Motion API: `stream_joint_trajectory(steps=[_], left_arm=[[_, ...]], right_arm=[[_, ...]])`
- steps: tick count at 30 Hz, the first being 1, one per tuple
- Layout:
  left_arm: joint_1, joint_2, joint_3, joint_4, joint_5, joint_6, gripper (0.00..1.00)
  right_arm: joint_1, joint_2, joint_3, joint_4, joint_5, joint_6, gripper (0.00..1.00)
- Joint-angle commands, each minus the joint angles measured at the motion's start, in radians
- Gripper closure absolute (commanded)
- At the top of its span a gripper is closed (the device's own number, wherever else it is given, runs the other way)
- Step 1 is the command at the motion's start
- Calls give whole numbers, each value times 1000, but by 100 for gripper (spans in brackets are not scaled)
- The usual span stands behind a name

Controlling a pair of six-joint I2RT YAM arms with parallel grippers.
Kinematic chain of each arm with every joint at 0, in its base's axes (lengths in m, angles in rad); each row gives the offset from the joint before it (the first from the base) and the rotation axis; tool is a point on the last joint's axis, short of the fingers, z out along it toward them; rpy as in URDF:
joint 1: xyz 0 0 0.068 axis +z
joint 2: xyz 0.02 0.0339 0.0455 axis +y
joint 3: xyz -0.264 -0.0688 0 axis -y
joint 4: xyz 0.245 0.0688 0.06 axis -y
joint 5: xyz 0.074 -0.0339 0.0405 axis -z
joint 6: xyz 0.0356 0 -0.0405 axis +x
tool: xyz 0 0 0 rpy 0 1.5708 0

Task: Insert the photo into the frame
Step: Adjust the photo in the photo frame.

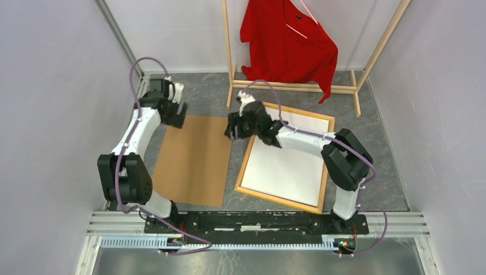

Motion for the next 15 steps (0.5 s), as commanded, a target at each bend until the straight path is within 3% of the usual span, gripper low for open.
stream_joint_trajectory(steps=[1,4,7,15], left_arm=[[107,-35,-183,72,-285,128,8],[174,-63,-312,210,-430,187,12],[222,-56,-387,299,-485,217,14],[277,45,-453,431,-489,195,16]], right_arm=[[86,-53,-113,17,11,147,28],[129,-69,-140,-3,24,192,26],[155,-97,-168,-6,36,235,22],[194,-66,-192,-22,75,320,10]])
